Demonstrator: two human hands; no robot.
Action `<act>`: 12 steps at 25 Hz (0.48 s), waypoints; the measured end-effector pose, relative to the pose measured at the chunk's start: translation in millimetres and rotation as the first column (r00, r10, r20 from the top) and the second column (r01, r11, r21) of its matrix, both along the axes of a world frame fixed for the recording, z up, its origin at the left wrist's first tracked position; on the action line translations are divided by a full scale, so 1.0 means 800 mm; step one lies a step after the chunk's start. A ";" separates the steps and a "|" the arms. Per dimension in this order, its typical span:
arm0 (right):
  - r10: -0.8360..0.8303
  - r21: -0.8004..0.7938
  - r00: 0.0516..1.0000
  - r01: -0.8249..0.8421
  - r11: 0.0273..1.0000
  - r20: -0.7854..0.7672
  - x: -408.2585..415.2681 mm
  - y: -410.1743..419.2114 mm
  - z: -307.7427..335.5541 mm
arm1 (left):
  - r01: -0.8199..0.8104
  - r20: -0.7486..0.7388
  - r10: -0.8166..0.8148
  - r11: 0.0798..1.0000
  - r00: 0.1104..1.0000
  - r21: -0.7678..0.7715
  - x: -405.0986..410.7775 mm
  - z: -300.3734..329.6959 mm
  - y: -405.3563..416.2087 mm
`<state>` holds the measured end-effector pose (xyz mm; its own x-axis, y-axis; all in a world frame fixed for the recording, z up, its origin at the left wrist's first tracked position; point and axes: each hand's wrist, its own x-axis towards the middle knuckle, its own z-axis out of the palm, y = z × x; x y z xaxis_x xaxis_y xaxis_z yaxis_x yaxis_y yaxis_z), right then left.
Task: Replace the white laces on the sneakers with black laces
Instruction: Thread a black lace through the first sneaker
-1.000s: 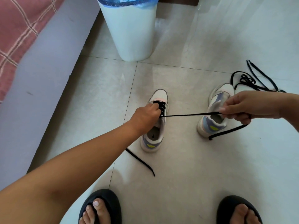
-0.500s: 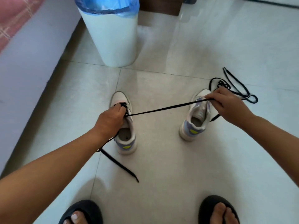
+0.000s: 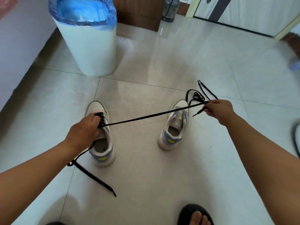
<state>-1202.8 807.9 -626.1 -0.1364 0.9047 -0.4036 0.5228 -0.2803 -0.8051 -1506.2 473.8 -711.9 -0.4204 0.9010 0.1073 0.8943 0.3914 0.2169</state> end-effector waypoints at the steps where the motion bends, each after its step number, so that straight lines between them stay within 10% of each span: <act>1: -0.054 -0.024 0.999 0.054 0.998 -0.003 0.005 0.003 -0.003 | -0.010 0.000 0.010 1.000 1.000 0.000 0.001 0.002 0.000; 12: -0.385 0.092 0.879 0.424 0.901 -0.282 -0.045 0.007 -0.001 | 0.102 -0.317 -0.102 0.995 0.943 -0.016 0.002 0.018 0.001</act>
<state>-1238.6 813.5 -626.6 0.1753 0.9487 -0.2632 0.1645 -0.2919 -0.9422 -1504.7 474.4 -697.4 -0.2702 0.9372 0.2206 0.9521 0.2942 -0.0837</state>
